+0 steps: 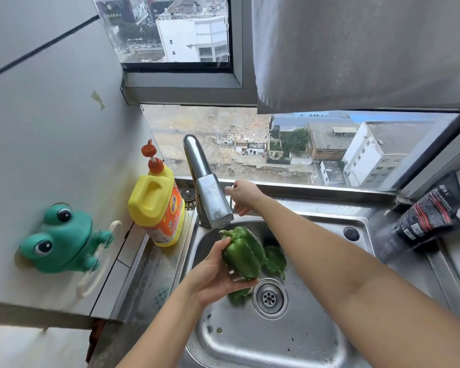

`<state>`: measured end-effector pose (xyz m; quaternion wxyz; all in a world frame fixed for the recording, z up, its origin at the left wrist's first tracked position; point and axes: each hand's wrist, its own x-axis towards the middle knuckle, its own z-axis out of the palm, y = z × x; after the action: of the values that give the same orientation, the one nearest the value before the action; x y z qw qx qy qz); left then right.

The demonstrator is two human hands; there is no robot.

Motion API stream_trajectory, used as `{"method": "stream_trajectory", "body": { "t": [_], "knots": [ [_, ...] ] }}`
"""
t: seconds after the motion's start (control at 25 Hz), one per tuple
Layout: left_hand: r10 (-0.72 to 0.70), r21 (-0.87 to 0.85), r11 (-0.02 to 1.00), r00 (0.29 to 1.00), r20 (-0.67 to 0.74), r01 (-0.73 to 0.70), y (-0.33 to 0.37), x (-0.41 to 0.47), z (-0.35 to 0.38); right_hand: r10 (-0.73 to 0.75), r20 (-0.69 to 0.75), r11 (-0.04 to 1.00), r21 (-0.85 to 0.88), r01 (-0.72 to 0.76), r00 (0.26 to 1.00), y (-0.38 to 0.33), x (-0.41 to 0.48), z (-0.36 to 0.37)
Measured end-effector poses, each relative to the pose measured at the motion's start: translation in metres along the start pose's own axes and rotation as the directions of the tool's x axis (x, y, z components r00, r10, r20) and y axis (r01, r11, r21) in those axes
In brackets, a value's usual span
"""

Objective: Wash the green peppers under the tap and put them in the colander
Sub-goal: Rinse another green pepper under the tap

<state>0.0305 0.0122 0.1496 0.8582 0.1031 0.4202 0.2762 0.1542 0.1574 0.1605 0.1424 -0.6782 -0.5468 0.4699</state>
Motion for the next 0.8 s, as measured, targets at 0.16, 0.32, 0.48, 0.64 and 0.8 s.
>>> {"method": "stream_trajectory", "body": {
  "t": [0.16, 0.32, 0.48, 0.64, 0.8],
  "knots": [
    [0.005, -0.102, 0.995, 0.999, 0.031, -0.002, 0.000, 0.003, -0.004, 0.036, 0.026, 0.999, -0.040, -0.035, 0.999, -0.006, 0.011, -0.001],
    [-0.019, -0.120, 0.992, 0.998, 0.052, 0.025, 0.001, -0.003, -0.008, 0.050, 0.075, 0.978, 0.197, -0.064, 0.996, 0.009, 0.014, -0.004],
    [-0.045, -0.183, 0.983, 0.997, -0.067, 0.032, -0.001, -0.001, -0.010, 0.085, 0.085, 0.781, 0.613, -0.119, 0.993, 0.047, 0.000, 0.011],
    [0.023, -0.139, 0.990, 0.993, -0.113, -0.038, 0.001, -0.004, -0.006, 0.174, 0.091, 0.791, 0.580, -0.194, 0.981, 0.065, -0.026, 0.031],
    [0.115, 0.005, 0.993, 0.968, -0.221, -0.117, 0.003, 0.000, -0.002, 0.057, -0.050, 0.789, 0.615, -0.014, 0.997, 0.088, -0.083, 0.054]
  ]
}}
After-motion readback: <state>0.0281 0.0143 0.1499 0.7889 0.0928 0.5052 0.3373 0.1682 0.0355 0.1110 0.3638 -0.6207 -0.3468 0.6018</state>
